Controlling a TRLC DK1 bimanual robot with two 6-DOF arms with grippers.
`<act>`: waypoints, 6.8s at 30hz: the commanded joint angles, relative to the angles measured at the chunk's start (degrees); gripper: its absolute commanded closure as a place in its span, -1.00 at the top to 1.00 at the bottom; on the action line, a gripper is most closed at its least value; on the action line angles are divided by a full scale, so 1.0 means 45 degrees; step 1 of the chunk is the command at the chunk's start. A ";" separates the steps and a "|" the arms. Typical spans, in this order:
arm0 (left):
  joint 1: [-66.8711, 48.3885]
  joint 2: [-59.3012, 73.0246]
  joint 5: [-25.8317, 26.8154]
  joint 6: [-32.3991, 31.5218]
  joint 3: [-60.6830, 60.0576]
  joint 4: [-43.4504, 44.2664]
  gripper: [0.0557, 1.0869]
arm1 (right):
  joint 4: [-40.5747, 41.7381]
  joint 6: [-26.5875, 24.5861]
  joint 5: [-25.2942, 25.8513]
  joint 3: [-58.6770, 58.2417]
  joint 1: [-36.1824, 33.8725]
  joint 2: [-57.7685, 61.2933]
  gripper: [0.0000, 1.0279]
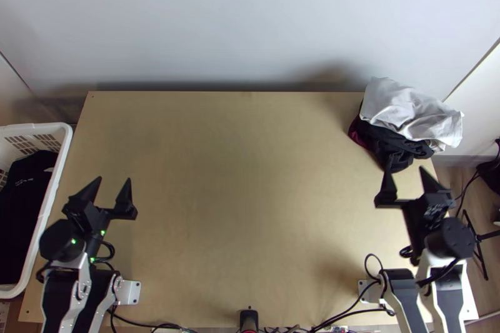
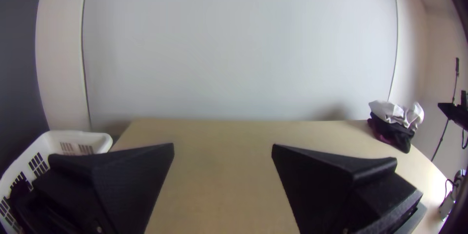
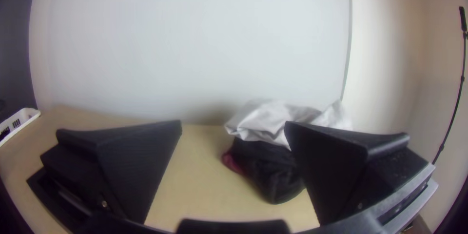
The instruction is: Fold the t-shirt
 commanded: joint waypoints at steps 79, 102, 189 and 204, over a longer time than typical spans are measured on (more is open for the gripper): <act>1.3546 2.1257 -0.0109 0.3197 1.2984 -0.1248 0.90 | -0.4133 -0.1596 0.1457 1.0387 0.3442 1.0662 0.90; 1.3937 2.6472 -0.0285 0.3100 1.5718 -0.0818 0.90 | -0.4954 -0.1849 0.1808 1.0426 0.3970 0.9314 0.90; 0.2198 1.3933 0.2156 -0.1666 1.6851 -0.5662 -0.92 | -0.4407 -0.2260 0.2570 0.8063 0.2622 0.5681 0.90; -0.5048 1.3035 -0.0441 -0.1744 1.1968 -0.3670 -0.92 | -0.4465 -0.2455 0.2570 0.8492 0.1255 0.5760 0.90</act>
